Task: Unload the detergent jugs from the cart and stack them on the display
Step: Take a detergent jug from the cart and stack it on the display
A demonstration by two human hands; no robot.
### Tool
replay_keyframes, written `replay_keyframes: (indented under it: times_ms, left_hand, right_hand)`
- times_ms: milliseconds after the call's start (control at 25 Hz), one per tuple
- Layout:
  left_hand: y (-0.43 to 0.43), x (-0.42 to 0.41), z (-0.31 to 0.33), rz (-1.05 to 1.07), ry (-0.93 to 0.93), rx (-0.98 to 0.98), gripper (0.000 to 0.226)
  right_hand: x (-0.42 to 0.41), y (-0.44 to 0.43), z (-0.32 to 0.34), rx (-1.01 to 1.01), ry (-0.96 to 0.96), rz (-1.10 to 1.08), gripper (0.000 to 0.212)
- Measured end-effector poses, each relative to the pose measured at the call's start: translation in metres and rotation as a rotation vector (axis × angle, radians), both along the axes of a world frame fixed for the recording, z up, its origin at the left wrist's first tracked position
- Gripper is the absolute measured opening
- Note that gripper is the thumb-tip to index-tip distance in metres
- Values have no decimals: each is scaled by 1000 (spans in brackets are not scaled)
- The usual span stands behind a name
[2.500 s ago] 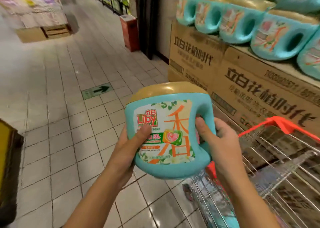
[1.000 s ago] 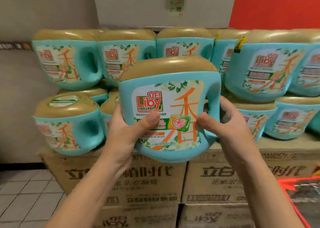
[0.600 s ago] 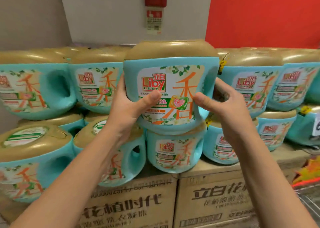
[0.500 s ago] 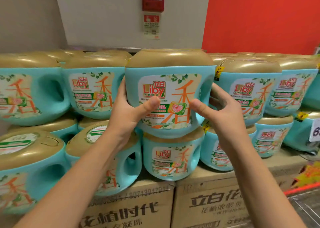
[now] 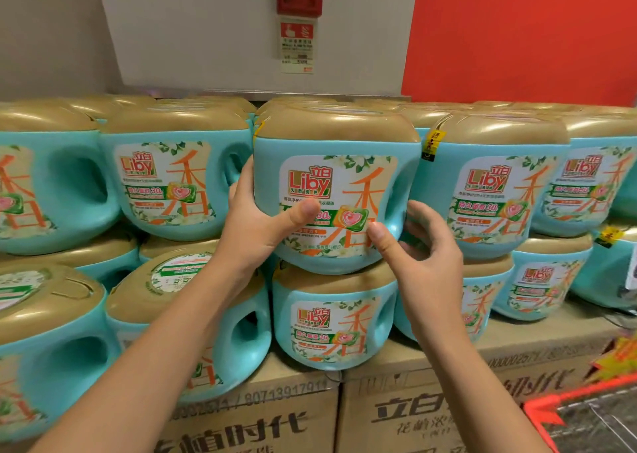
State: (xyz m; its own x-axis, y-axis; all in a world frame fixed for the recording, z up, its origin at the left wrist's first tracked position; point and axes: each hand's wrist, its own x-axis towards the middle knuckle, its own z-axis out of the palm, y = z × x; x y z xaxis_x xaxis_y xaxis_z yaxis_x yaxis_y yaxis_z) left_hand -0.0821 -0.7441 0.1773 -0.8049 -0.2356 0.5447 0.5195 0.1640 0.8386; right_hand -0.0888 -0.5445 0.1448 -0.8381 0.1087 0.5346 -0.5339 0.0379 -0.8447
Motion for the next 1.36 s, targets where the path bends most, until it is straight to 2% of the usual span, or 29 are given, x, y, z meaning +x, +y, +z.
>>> replay_keyframes:
  times_ms: [120,240,440,560,720,960,1160,1280,1360]
  left_hand:
    - [3,1,-6,36,14,30,110]
    - [9,3,-15,97,-4,103,108]
    - [18,5,-15,98,2,132,103]
    - [25,6,-15,76,11,143,99]
    - [32,8,-14,84,3,158,104]
    - [32,10,-13,66,6,174,104]
    - [34,15,-13,89,-3,143,99]
    - [37,18,-15,188,-14,133,94]
    - [37,27,-25,300,9,124,80]
  right_hand:
    - [5,2,-15,37,-96,-36,73]
    - [13,4,-29,183,-162,-105,82]
    - [20,1,-43,310,-160,-105,77]
    - [17,1,-44,295,-157,-110,75]
    - [17,2,-45,270,-140,-115,72]
    - [16,4,-47,255,-149,-165,79]
    - [17,5,-46,309,-137,-159,78]
    - [19,11,-46,327,-127,-120,70]
    - [24,18,-51,293,-113,-102,56]
